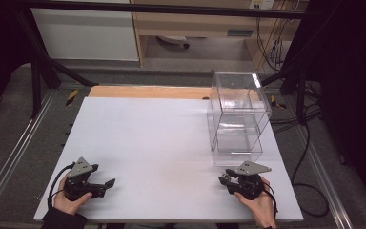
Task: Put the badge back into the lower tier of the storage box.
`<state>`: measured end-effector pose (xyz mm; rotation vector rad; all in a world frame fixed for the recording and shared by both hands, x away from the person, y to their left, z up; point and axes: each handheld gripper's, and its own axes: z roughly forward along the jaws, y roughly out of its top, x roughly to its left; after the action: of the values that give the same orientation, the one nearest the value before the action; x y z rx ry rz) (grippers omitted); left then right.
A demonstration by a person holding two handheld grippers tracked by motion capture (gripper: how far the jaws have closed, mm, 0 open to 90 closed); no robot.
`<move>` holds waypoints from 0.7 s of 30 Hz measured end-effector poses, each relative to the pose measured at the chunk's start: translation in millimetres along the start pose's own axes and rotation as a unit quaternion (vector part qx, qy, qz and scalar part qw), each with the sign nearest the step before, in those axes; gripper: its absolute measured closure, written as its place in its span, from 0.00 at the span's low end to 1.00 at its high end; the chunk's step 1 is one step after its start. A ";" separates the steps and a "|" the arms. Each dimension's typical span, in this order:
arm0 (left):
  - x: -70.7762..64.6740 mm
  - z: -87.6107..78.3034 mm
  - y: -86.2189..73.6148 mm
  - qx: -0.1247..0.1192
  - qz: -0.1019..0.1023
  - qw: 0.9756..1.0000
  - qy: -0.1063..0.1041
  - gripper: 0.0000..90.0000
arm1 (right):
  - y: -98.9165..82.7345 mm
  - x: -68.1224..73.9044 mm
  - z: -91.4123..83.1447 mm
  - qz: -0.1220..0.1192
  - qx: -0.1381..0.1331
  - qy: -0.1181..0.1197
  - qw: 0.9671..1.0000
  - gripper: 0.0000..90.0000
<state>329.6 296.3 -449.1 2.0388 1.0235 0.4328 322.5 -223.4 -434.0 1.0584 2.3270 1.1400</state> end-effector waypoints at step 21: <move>0.5 0.6 0.0 0.001 -0.001 1.000 0.001 0.11 | 8.7 -2.3 -19.6 0.001 -0.029 0.001 1.000 0.64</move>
<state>330.3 296.4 -449.5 2.0388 1.0276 0.4341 316.8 -232.1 -415.1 1.0406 2.2799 1.2034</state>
